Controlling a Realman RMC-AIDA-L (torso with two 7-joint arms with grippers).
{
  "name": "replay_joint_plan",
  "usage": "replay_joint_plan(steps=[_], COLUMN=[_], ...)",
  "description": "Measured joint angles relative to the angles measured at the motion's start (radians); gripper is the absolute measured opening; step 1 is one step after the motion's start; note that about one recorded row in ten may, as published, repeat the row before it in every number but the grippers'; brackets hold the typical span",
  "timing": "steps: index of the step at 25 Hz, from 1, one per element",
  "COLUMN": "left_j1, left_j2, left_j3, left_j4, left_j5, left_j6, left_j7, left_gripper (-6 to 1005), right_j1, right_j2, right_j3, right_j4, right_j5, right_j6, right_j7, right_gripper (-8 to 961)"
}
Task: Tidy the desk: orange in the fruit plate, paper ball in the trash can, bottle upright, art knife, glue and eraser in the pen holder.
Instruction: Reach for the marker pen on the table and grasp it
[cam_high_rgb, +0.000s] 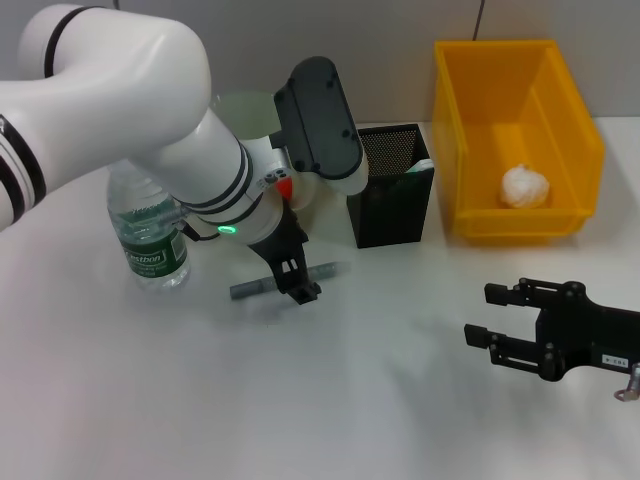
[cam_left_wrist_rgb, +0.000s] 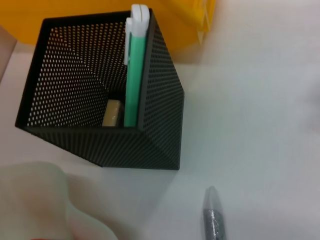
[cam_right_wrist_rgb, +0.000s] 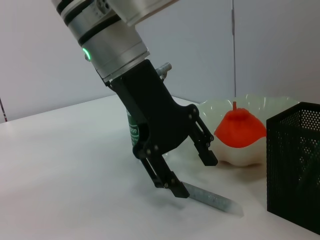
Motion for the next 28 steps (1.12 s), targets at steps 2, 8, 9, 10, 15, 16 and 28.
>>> replay_joint_plan(steps=[2, 8, 9, 10, 15, 16, 28], left_j1=[0.0, -0.001, -0.001, -0.001, -0.001, -0.001, -0.002], left_j2=[0.0, 0.0, 0.0, 0.0, 0.0, 0.0, 0.0], left_j3=[0.003, 0.039, 0.043, 0.043, 0.06, 0.063, 0.083], left_j4=[-0.004, -0.01, -0.01, -0.01, -0.012, -0.014, -0.036], left_j5=[0.0, 0.001, 0.001, 0.001, 0.002, 0.002, 0.006], left_j6=[-0.003, -0.022, -0.022, -0.022, -0.04, -0.044, -0.071], left_j7=[0.005, 0.008, 0.008, 0.008, 0.008, 0.008, 0.008], left_gripper=[661, 656, 655, 654, 649, 648, 391], right_j1=[0.001, 0.002, 0.002, 0.002, 0.009, 0.009, 0.014], right_j2=[0.0, 0.001, 0.001, 0.001, 0.002, 0.002, 0.003], right_j3=[0.0, 0.0, 0.001, 0.002, 0.007, 0.007, 0.008], right_j4=[0.0, 0.0, 0.0, 0.001, 0.007, 0.008, 0.014], right_j5=[0.0, 0.0, 0.0, 0.0, 0.001, 0.002, 0.009], right_j6=[0.0, 0.0, 0.0, 0.0, 0.0, 0.0, 0.009], right_j7=[0.0, 0.0, 0.0, 0.0, 0.0, 0.0, 0.0], right_gripper=[627, 627, 627, 627, 626, 626, 626])
